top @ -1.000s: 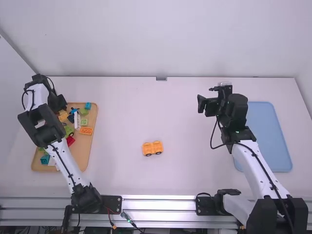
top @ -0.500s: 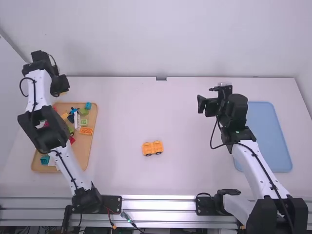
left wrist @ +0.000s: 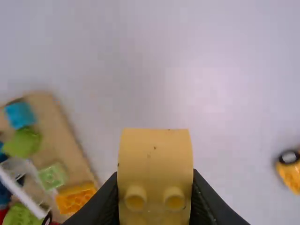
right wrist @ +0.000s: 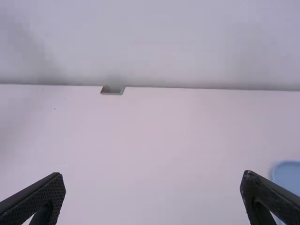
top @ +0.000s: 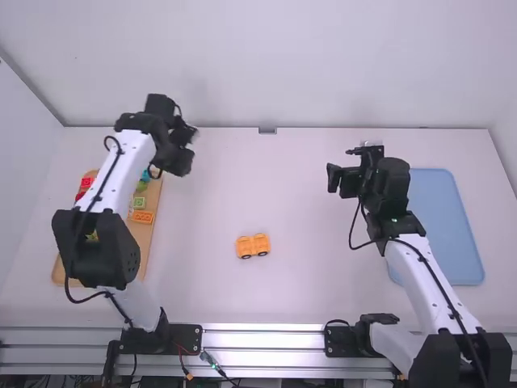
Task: Assemble lego blocks to make yellow taxi
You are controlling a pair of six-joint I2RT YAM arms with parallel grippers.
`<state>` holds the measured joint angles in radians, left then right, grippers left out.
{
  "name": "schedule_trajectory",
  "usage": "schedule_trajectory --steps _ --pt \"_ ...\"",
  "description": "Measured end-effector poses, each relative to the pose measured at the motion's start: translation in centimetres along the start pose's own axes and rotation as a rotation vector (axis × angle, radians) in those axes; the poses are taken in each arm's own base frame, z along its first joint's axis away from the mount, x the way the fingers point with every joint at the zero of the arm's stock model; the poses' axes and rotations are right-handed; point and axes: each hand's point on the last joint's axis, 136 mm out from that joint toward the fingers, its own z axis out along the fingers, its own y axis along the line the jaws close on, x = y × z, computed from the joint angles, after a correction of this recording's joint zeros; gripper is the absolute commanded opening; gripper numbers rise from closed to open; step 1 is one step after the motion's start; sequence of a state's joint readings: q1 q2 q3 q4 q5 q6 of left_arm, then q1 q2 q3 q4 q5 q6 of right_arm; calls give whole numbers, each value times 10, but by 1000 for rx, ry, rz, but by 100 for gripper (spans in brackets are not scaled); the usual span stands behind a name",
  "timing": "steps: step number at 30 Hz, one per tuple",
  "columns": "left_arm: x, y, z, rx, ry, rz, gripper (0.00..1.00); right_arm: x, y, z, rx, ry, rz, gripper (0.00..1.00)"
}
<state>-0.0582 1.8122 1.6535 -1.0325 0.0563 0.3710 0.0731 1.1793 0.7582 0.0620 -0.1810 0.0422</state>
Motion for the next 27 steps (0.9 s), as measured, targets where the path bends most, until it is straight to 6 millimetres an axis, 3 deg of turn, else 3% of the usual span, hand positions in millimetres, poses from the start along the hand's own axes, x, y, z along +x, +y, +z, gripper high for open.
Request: schedule_trajectory --steps 6,10,12,16,21,25,27 --pt "22 -86 44 106 90 513 2 -5 5 -24 0 -8 -34 99" --pt "50 -115 70 146 149 700 2 -8 11 -33 -12 -20 -52 99" --pt "61 -120 80 144 175 720 2 -9 16 -34 -21 -24 -61 99" --pt "83 -118 96 122 229 613 2 -14 19 -35 -31 -45 -72 99" --pt "87 -116 102 82 239 392 2 -22 19 -35 -29 -76 -78 99" --pt "83 -113 103 28 231 94 2 -29 20 -36 -30 -106 -82 99" --pt "90 -107 104 -46 255 -147 2 -33 20 -34 -31 -121 -85 99"
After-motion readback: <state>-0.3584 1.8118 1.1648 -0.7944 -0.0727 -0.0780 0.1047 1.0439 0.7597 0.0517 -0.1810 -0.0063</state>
